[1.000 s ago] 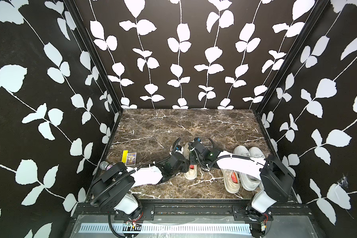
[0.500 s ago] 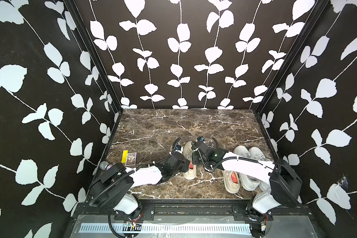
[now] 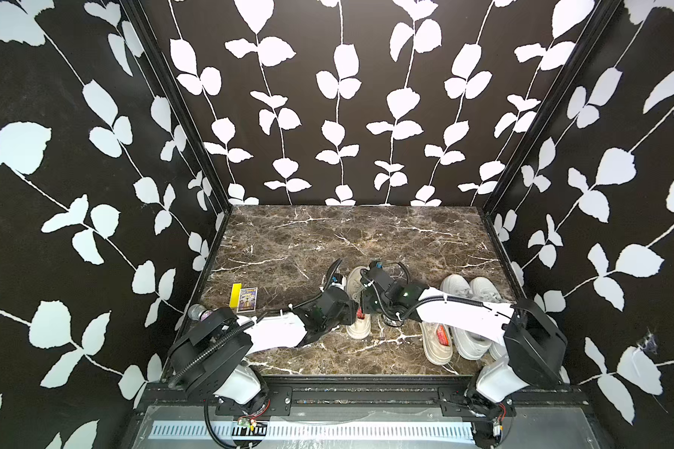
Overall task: Remove the insole from the shoe
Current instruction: Untie the shoelace on the shoe.
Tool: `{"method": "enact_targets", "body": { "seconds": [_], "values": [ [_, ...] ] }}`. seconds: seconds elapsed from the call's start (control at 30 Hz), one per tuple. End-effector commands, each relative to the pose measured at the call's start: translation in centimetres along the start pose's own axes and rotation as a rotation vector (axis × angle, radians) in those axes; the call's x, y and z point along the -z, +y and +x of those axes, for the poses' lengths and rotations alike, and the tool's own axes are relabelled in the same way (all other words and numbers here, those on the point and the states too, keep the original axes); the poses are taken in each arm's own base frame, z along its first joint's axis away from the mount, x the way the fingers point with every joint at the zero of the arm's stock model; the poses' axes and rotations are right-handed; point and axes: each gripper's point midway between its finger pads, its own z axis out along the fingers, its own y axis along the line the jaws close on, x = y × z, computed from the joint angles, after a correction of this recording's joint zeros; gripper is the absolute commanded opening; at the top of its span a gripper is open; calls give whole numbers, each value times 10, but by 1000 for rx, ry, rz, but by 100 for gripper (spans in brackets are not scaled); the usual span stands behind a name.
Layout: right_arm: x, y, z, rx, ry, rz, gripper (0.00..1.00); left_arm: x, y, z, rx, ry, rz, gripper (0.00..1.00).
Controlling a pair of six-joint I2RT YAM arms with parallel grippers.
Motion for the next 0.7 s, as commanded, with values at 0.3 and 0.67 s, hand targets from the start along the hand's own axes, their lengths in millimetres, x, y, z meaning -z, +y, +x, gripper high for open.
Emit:
{"method": "enact_targets", "body": {
  "seconds": [0.3, 0.67],
  "values": [
    [10, -26, -1, 26, -27, 130, 9, 4, 6, -13, 12, -35, -34, 40],
    [12, -26, -1, 20, -36, 116, 2, 9, 6, -15, 9, -52, -27, 24]
  ]
}}
